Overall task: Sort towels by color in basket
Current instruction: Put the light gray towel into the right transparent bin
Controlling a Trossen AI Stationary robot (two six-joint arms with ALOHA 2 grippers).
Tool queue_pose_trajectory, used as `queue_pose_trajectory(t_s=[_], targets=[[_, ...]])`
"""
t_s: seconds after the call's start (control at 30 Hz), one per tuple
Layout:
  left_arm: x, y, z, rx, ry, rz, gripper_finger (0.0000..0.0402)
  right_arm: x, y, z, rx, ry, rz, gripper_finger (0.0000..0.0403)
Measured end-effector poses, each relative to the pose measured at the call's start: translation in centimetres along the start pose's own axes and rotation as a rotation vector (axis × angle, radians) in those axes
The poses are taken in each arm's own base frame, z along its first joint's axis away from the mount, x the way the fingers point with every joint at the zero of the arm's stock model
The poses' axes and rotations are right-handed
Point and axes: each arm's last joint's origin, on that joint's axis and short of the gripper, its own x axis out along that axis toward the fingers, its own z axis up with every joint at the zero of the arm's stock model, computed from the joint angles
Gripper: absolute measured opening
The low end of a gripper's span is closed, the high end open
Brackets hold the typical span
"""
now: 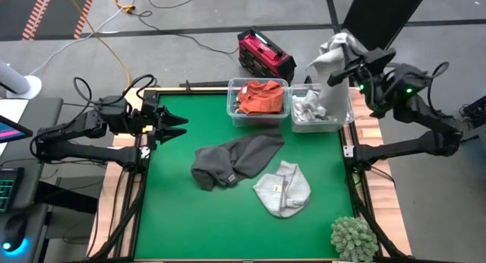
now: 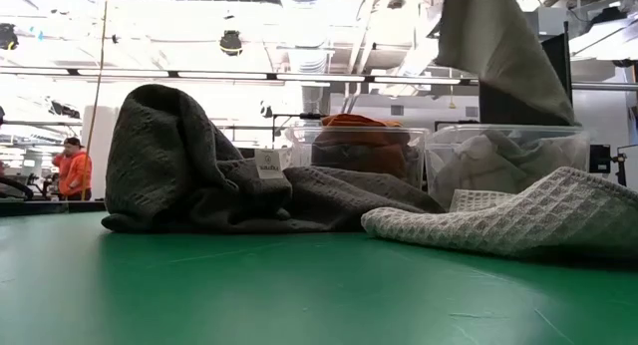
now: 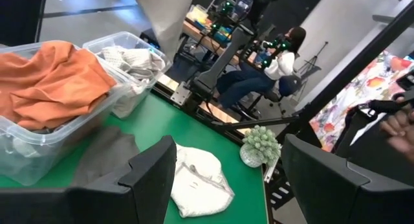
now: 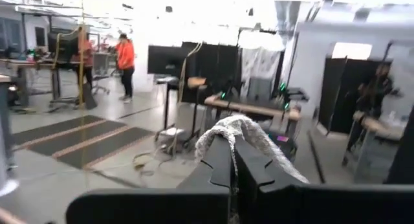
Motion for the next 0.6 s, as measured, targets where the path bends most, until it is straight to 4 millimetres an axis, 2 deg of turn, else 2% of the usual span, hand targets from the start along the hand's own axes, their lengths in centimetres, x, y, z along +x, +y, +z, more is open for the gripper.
queue_pose_trajectory(t_s=[0.13,0.3,0.6], targets=[[0.0,0.0,0.0,0.000,-0.002,0.003,0.0265,0.3,0.0,0.3,-0.048,-0.040,0.018,0.0021],[0.0,0.0,0.0,0.000,-0.010,0.016,0.0265,1.2,0.3,-0.6,-0.073,-0.012,0.077,0.0022],[0.0,0.0,0.0,-0.001,-0.011,0.018,0.0265,3.2,1.1,-5.6,0.019,0.362,0.137,0.0021]])
